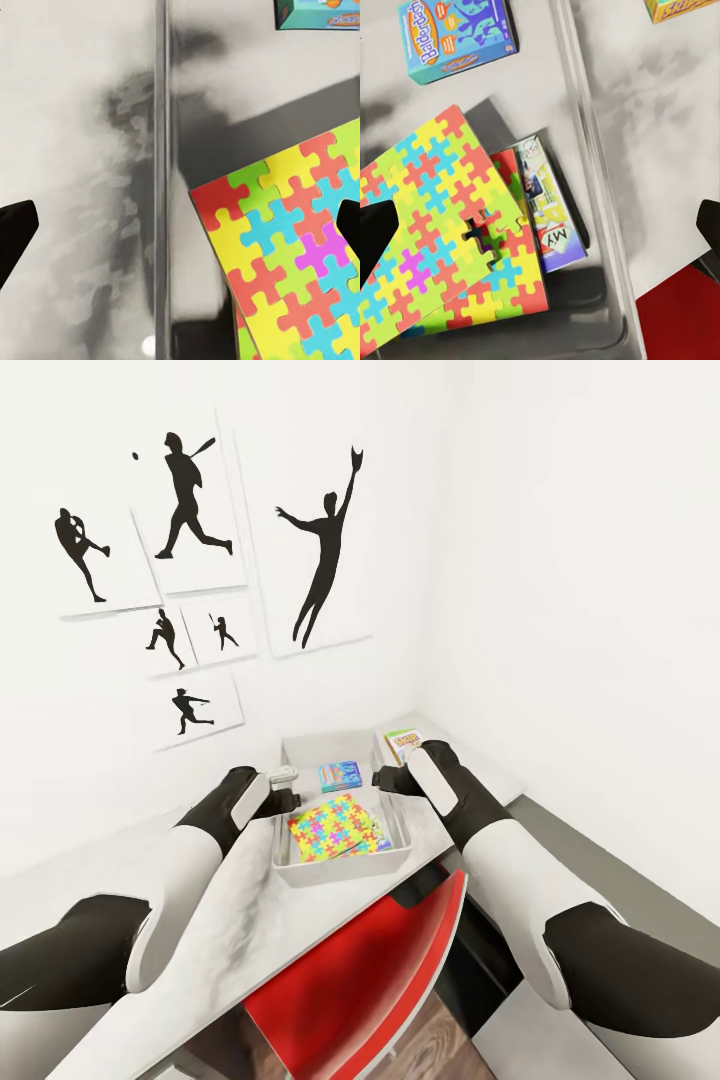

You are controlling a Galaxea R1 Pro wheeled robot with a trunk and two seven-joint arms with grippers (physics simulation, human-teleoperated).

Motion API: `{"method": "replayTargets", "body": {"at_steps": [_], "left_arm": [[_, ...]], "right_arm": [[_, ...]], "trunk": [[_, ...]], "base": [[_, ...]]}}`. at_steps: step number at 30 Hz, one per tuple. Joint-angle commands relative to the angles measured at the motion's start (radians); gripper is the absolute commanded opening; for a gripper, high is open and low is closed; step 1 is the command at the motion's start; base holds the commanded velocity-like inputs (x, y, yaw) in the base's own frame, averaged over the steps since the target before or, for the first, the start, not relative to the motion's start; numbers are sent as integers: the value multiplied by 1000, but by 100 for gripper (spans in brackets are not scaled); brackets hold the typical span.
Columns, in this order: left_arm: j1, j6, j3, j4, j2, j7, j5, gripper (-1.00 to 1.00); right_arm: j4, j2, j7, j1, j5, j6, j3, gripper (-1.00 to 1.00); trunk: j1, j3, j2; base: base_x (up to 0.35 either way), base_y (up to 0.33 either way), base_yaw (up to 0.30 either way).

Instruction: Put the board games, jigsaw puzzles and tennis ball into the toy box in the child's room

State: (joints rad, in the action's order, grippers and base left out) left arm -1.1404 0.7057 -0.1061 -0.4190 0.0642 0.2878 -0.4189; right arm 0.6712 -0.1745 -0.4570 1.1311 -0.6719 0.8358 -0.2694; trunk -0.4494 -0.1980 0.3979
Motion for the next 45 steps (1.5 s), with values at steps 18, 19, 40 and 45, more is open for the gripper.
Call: {"method": "replayTargets", "body": {"at_steps": [18,19,40,45], "left_arm": [[0,3,-8,-1,-1,5,-11,100],[0,3,-9,-1,-1,5,-11,100],[1,3,-9,-1,-1,4,-11,100],[1,3,-10,-1,-1,2,-11,100]], "right_arm": [[1,0,-9,1,-11,4,0,100],[1,0,-9,1,-11,4,0,100],[1,0,-9,1,-11,3,1,100],[1,0,-8,1,-12,4,1,100]], "trunk": [[-1,-18,2],[-1,-20,2],[-1,-38,2],[-1,-38,2]], "base": [[0,0,0],[0,0,0],[0,0,0],[0,0,0]]}}
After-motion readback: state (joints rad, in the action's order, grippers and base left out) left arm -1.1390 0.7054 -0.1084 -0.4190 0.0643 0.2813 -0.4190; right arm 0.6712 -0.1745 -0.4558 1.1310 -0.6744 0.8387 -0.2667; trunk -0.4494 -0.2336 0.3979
